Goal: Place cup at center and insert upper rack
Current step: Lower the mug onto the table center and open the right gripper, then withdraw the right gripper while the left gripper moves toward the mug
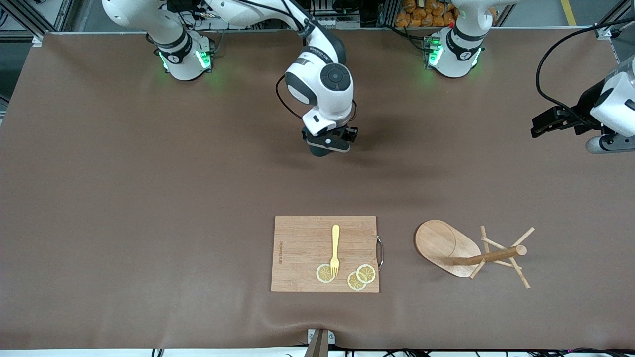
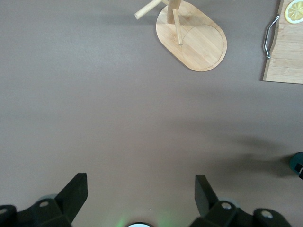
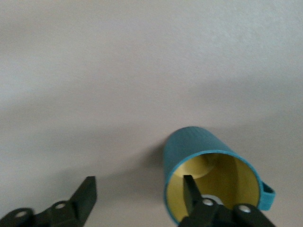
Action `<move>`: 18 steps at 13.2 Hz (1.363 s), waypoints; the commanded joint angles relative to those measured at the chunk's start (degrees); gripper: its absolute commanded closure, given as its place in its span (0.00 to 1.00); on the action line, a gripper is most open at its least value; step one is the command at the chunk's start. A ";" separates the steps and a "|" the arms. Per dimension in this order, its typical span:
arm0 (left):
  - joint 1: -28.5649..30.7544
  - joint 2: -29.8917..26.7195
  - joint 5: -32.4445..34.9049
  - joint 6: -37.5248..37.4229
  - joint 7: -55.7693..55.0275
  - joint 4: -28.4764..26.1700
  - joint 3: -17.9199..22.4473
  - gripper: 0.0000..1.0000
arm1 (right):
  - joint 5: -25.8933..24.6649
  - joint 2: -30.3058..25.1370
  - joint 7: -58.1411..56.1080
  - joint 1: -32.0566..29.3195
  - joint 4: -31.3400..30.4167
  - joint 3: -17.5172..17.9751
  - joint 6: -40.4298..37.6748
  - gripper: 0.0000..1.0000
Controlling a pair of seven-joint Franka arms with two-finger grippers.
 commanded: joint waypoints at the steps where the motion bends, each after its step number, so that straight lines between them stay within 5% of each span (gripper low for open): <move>1: 0.18 -0.24 1.04 -0.68 -0.66 0.40 -0.46 0.00 | 1.07 -2.54 -0.36 -1.34 2.68 0.20 -1.01 0.00; 6: 0.26 -0.33 0.52 -0.68 -0.83 0.49 -0.37 0.00 | 0.72 -13.34 -3.42 -13.63 2.77 5.21 -10.29 0.00; 11: -0.52 -0.33 0.16 -0.68 -8.55 0.84 -0.98 0.00 | 0.20 -25.03 -27.39 -28.56 2.77 5.12 -27.25 0.00; 18: -5.35 -0.15 -3.27 0.02 -28.40 0.92 -4.94 0.00 | -4.20 -29.01 -58.78 -50.63 2.77 4.86 -33.88 0.00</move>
